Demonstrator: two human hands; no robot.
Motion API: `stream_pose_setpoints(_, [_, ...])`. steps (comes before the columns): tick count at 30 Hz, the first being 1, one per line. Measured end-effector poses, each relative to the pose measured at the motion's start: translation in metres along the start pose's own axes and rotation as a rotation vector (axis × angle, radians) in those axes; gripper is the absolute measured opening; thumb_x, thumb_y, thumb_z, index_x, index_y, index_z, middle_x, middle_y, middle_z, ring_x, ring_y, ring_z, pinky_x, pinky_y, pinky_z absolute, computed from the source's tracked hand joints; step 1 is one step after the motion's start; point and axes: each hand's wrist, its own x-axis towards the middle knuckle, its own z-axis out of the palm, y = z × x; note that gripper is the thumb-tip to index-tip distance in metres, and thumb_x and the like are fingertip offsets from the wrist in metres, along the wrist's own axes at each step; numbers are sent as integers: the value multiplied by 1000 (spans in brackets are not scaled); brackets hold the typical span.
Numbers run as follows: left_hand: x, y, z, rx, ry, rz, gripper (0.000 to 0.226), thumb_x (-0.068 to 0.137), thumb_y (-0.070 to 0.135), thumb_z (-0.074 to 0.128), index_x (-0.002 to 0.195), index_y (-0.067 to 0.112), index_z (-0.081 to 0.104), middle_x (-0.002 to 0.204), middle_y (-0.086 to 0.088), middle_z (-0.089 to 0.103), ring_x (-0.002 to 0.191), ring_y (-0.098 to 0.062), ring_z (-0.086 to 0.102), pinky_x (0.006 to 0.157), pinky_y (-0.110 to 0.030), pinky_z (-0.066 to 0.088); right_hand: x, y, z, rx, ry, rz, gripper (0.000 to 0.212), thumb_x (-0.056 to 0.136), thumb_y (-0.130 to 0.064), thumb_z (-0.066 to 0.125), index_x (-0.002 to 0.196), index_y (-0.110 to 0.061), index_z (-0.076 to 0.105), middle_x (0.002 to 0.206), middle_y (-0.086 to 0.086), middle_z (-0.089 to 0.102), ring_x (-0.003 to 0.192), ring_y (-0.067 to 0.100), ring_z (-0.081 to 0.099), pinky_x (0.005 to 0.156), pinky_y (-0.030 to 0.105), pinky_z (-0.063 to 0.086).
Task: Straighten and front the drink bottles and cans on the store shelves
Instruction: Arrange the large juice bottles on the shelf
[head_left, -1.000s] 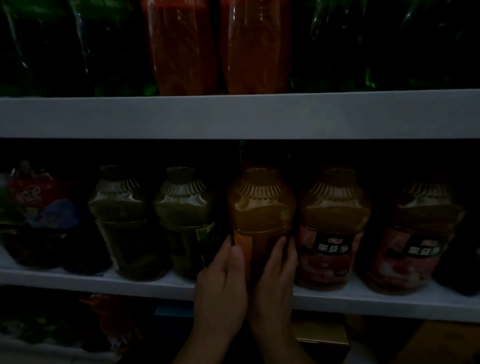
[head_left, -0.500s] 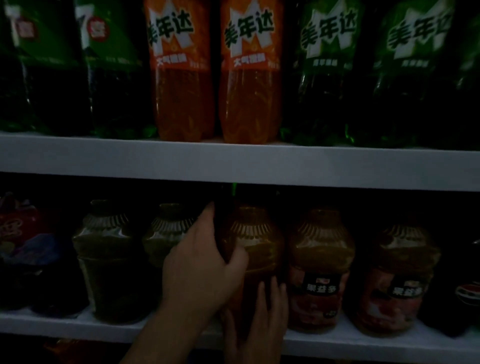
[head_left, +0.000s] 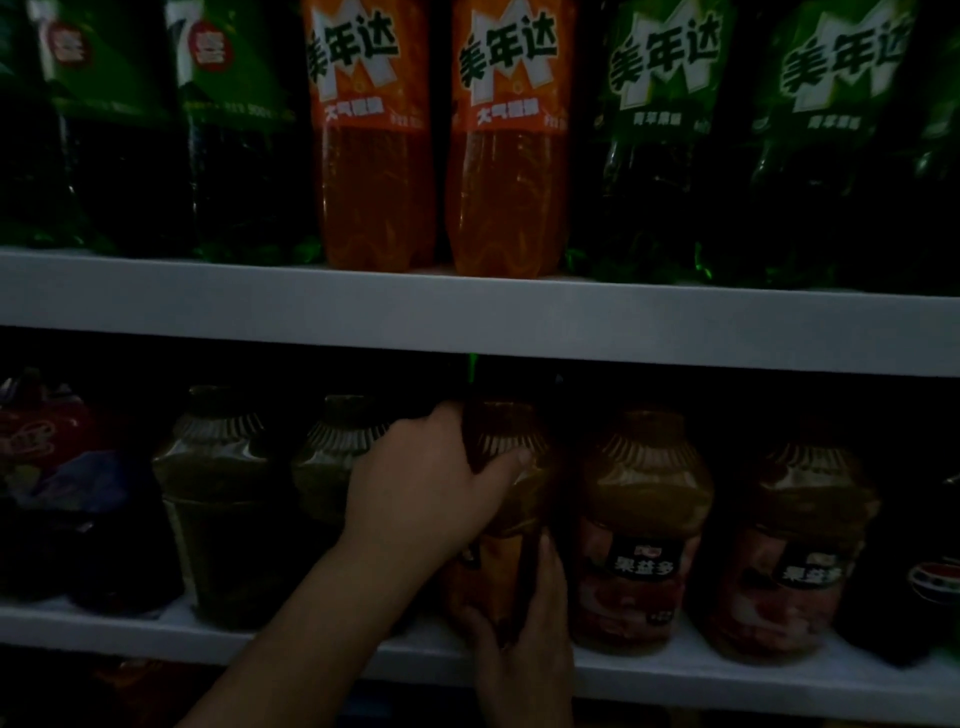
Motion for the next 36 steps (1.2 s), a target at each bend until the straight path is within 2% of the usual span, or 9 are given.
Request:
stream_pose_setpoints(5, [7, -8, -12, -86, -83, 9, 48, 67, 59, 62, 107, 34, 57, 94, 11, 63, 84, -10, 62, 71, -31, 55, 7, 9, -20, 20, -192, 40, 98, 84, -30, 67, 130, -66, -12, 139, -42, -5, 133, -8, 11, 106, 20, 17])
stream_pose_setpoints(9, [16, -8, -10, -80, -367, 11, 60, 70, 59, 66, 119, 29, 52, 113, 3, 62, 100, -14, 59, 82, -32, 53, 14, -3, -18, 2, -100, 68, 99, 75, -43, 73, 133, -62, -5, 143, -29, 14, 128, -9, 17, 102, 19, 21])
stream_pose_setpoints(11, [19, -6, -9, -60, -406, 22, 62, 69, 61, 66, 120, 28, 53, 113, 5, 62, 98, -11, 59, 81, -28, 52, 19, -6, -15, -37, -68, 83, 102, 70, -47, 74, 139, -54, 0, 145, -20, 22, 127, -6, 20, 100, 20, 23])
stream_pose_setpoints(17, [17, 6, -5, 175, -255, 34, 73, 59, 78, 59, 112, 28, 58, 102, 4, 64, 90, -16, 60, 71, -32, 52, 23, -1, -17, -35, -143, 108, 96, 76, -48, 70, 144, -48, 2, 148, -11, 33, 130, 7, 35, 100, 23, 31])
stream_pose_setpoints(21, [7, 18, 2, 309, -115, -4, 74, 58, 86, 52, 93, 20, 55, 70, 6, 45, 65, -16, 49, 49, -24, 33, 27, 4, -26, -14, -186, 53, 92, 80, -43, 68, 147, -41, 5, 148, -10, 34, 131, 6, 34, 105, 24, 29])
stream_pose_setpoints(26, [-4, 34, 10, 440, 5, -9, 73, 63, 89, 44, 83, 19, 34, 57, 4, 24, 46, -11, 21, 43, -22, 15, 10, -5, -12, -127, -7, -106, 89, 87, -43, 59, 145, -43, -9, 156, -14, -1, 141, 4, 4, 108, 32, 18])
stream_pose_setpoints(29, [-6, 40, 16, 452, 37, -41, 74, 63, 88, 44, 83, 18, 32, 54, 3, 22, 43, -12, 17, 42, -22, 15, 5, -4, 5, -373, -34, -288, 88, 87, -56, 46, 150, -14, 3, 156, 19, -5, 144, 29, -4, 110, 51, 18])
stream_pose_setpoints(32, [-7, 39, 16, 467, 62, -48, 73, 66, 88, 38, 85, 18, 33, 54, 2, 25, 42, -14, 25, 42, -23, 16, 14, 7, 17, -511, -9, -535, 98, 82, -50, 59, 149, -7, 2, 154, 22, -2, 143, 39, -3, 115, 52, 3])
stream_pose_setpoints(36, [-17, 18, 10, 376, 149, 36, 56, 85, 70, 32, 105, 21, 51, 72, 0, 60, 64, -22, 61, 47, -25, 29, 24, 15, 19, -528, 126, -661, 109, 73, -50, 67, 150, -11, 1, 157, 12, -8, 144, 33, -1, 115, 51, 4])
